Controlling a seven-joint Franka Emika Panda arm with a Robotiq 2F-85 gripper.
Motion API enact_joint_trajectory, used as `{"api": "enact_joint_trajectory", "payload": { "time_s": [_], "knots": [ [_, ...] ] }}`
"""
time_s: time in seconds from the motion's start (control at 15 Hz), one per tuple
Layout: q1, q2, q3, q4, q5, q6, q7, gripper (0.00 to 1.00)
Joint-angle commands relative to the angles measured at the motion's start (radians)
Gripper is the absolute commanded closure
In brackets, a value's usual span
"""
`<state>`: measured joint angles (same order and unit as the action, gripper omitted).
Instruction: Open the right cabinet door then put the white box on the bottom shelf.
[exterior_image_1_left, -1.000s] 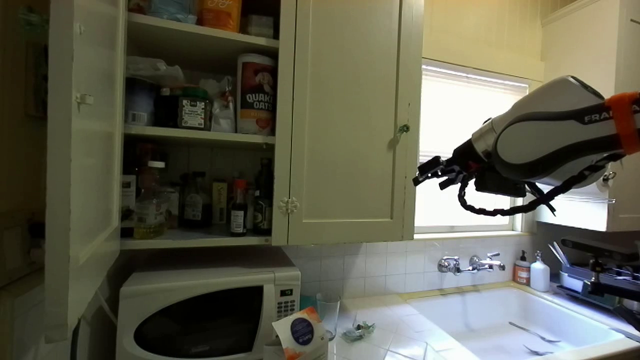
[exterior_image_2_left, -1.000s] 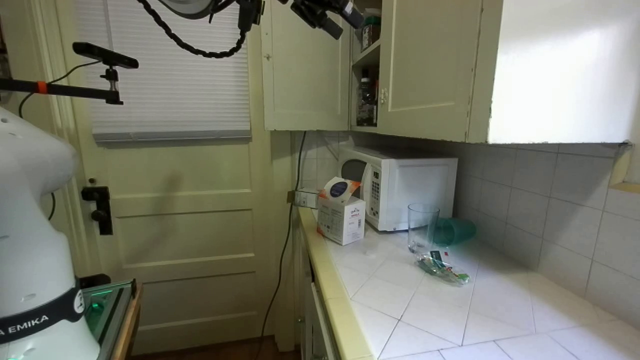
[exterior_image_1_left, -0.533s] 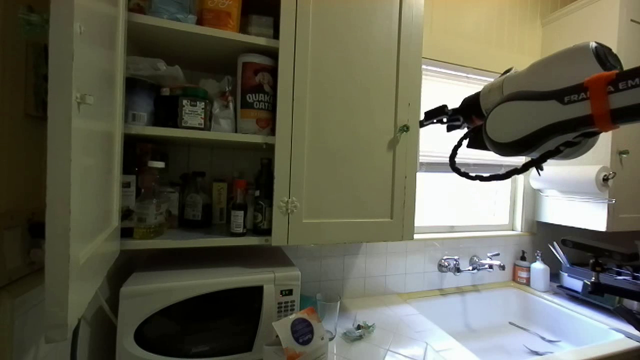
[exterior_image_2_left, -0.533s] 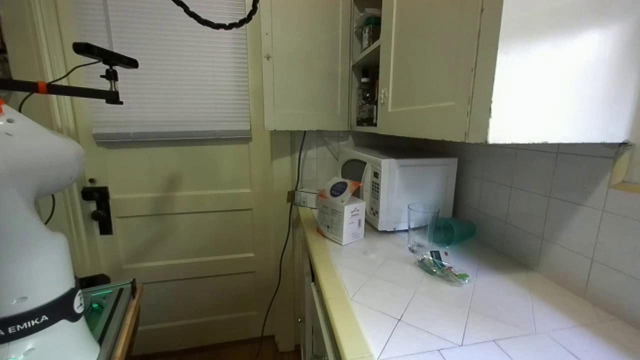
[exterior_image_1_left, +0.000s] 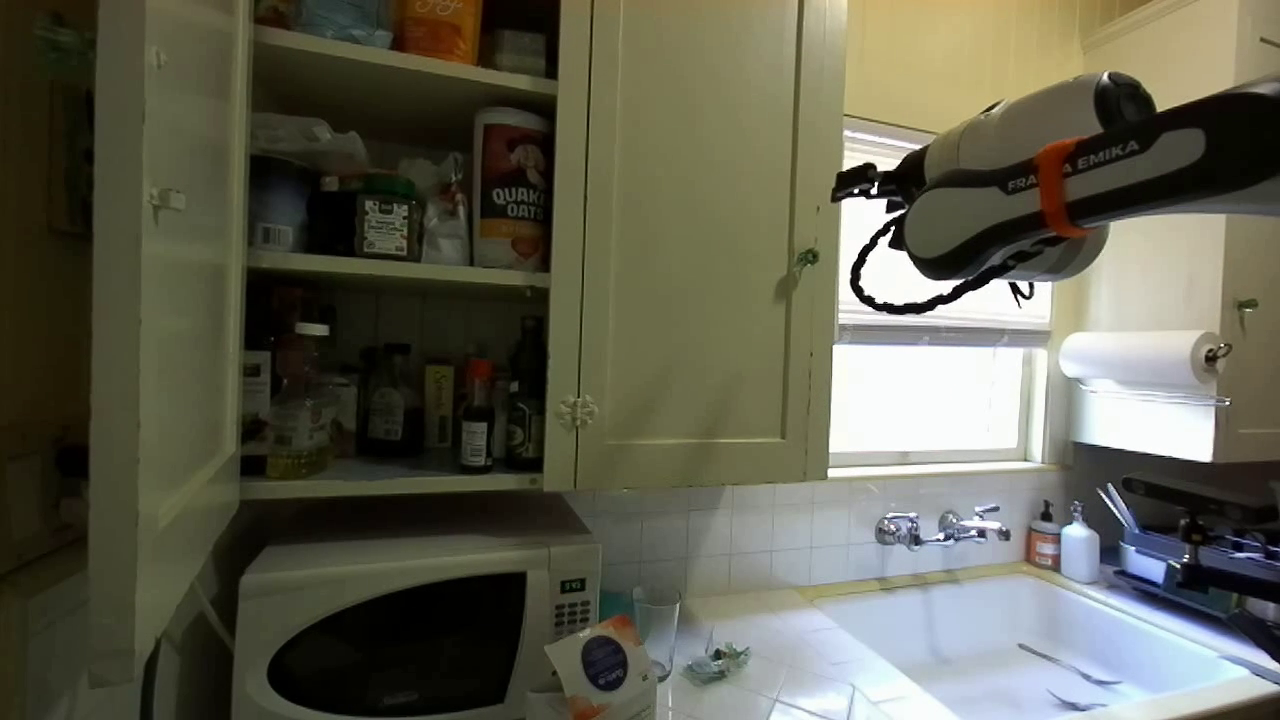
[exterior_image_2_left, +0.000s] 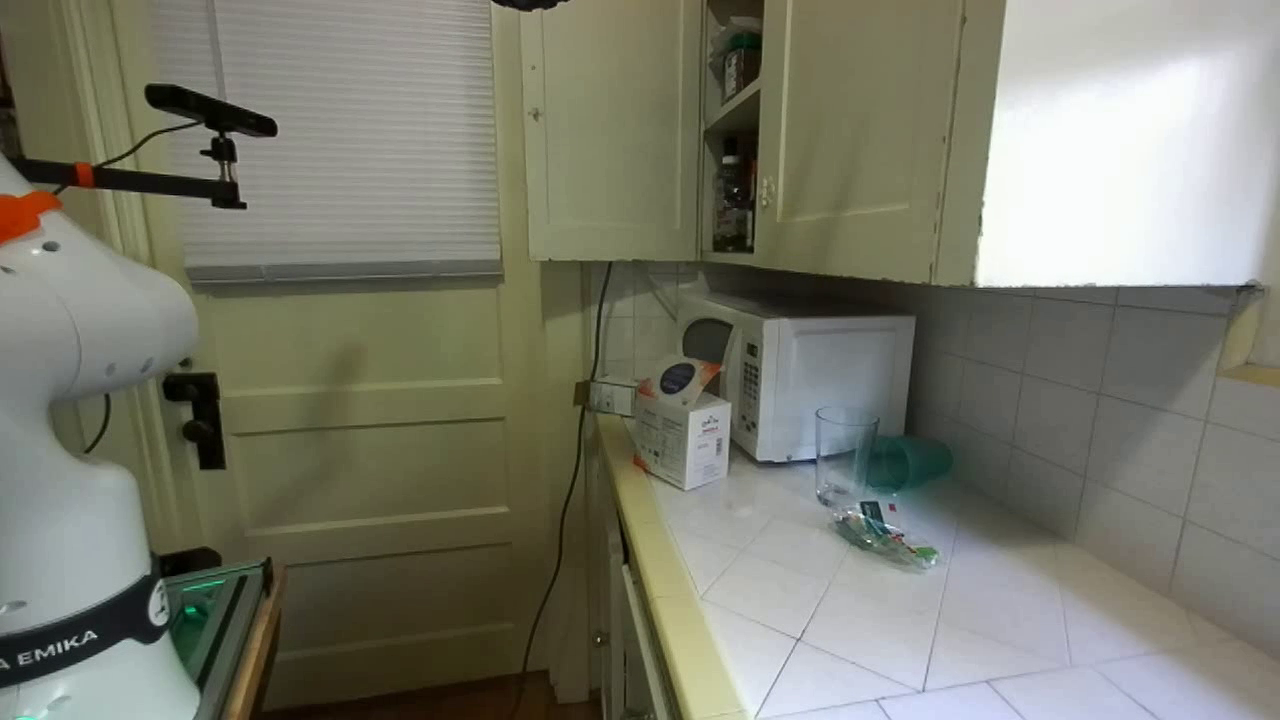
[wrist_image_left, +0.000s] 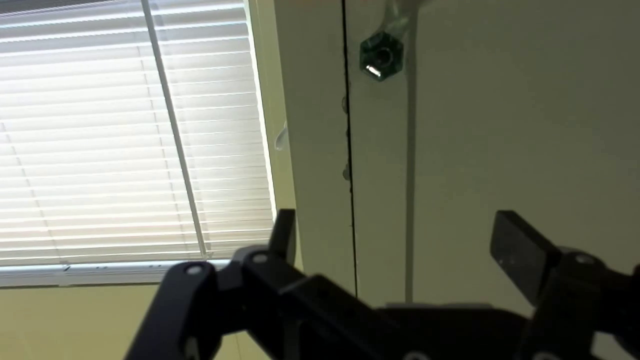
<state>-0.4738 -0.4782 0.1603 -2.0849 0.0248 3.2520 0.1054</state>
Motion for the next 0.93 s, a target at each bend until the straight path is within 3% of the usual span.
{"api": "enact_joint_trajectory", "payload": {
  "time_s": [0.0,0.4,0.6,0.87],
  "knots": [
    [0.000,0.013,0.000,0.014,0.000,0.000,0.002,0.00],
    [-0.038,0.061,0.062,0.012,0.039,0.068,0.085,0.00],
    [-0.182,0.089,0.172,0.012,0.052,0.121,0.140,0.00],
    [-0.429,0.125,0.363,0.037,0.100,0.232,0.136,0.00]
  ]
}}
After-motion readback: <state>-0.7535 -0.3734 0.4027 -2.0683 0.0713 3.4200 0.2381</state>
